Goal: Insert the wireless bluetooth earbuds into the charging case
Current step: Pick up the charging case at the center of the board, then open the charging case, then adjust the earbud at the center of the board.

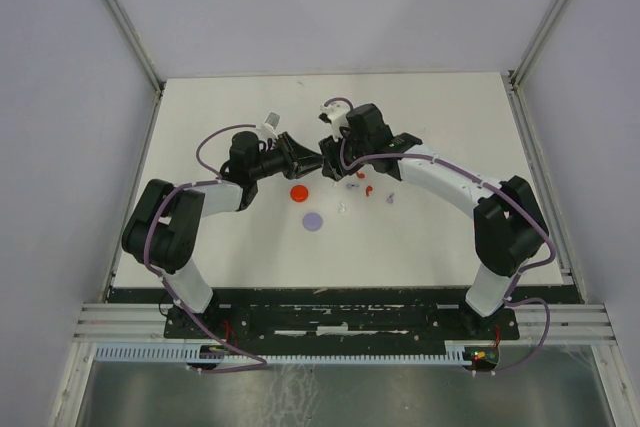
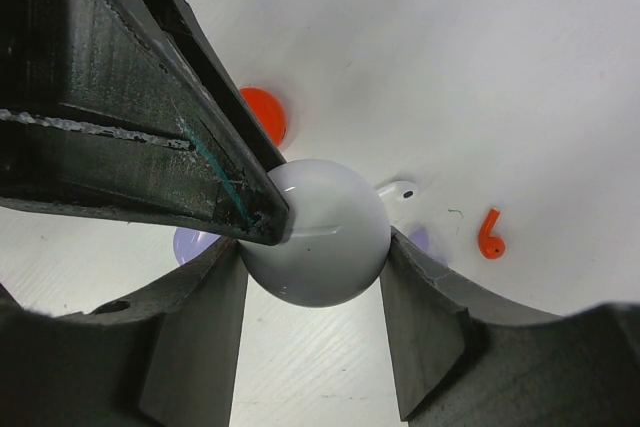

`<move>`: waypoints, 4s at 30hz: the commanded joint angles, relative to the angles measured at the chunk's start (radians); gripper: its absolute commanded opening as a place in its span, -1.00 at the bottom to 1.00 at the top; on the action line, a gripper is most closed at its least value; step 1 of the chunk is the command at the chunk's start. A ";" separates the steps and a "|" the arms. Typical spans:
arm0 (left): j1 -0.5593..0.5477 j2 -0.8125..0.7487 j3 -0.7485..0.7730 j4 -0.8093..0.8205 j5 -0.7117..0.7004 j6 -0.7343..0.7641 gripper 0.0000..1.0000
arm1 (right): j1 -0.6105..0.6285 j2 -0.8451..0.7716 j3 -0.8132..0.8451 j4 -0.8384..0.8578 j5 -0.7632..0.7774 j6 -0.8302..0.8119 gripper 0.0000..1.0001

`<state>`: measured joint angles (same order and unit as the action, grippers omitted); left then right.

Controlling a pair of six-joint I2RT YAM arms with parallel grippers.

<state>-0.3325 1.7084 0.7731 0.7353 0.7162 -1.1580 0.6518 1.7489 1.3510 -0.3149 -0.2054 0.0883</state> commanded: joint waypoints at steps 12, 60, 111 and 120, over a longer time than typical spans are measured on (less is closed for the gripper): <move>0.003 -0.019 0.005 0.050 0.007 0.000 -0.94 | -0.006 -0.213 -0.055 0.060 0.182 0.046 0.99; 0.002 -0.074 -0.006 0.085 0.025 -0.046 -0.94 | -0.015 -0.019 -0.001 0.079 0.289 0.169 0.99; 0.112 0.314 -0.035 0.994 0.091 -0.537 -0.94 | -0.108 -0.171 -0.180 -0.004 0.255 0.188 0.81; 0.140 0.288 -0.067 0.995 0.114 -0.531 -0.94 | -0.060 -0.048 -0.137 -0.013 0.244 0.186 0.42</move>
<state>-0.2081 2.0354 0.7082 1.5215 0.7937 -1.6493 0.5709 1.6447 1.1690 -0.3264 0.0525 0.2855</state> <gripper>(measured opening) 0.296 0.739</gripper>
